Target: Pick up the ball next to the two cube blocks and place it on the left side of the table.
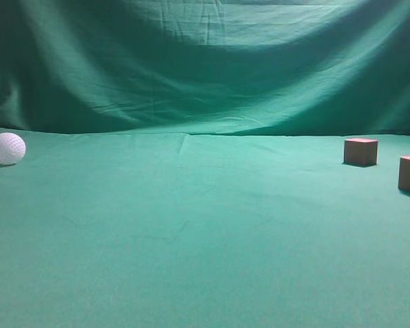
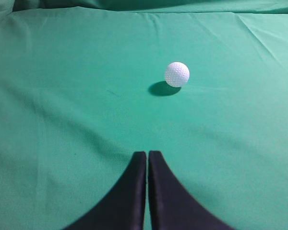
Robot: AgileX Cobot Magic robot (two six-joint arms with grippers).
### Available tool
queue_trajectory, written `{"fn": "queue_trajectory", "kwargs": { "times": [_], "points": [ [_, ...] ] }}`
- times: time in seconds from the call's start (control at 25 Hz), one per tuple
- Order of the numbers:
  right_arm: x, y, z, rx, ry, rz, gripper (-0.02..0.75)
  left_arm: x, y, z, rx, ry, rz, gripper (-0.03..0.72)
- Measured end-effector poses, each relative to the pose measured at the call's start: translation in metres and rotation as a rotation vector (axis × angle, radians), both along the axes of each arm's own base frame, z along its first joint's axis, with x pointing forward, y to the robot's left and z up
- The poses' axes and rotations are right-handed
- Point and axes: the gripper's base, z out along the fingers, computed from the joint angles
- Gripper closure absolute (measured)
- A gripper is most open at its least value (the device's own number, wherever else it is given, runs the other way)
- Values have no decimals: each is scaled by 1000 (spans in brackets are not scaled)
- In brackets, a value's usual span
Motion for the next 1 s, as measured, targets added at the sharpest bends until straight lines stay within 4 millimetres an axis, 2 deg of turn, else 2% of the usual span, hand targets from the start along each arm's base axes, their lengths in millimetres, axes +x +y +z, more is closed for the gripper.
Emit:
{"fn": "queue_trajectory", "kwargs": {
  "times": [0.36, 0.68, 0.92, 1.0],
  "points": [
    [-74, -59, -38, 90, -19, -11, 738, 0, 0, 0, 0, 0, 0, 688],
    [-118, -99, -72, 116, -47, -16, 738, 0, 0, 0, 0, 0, 0, 688],
    [-152, -142, -93, 234, -196, -100, 738, 0, 0, 0, 0, 0, 0, 688],
    [-157, -155, -109, 267, -255, -166, 738, 0, 0, 0, 0, 0, 0, 688]
  ]
}}
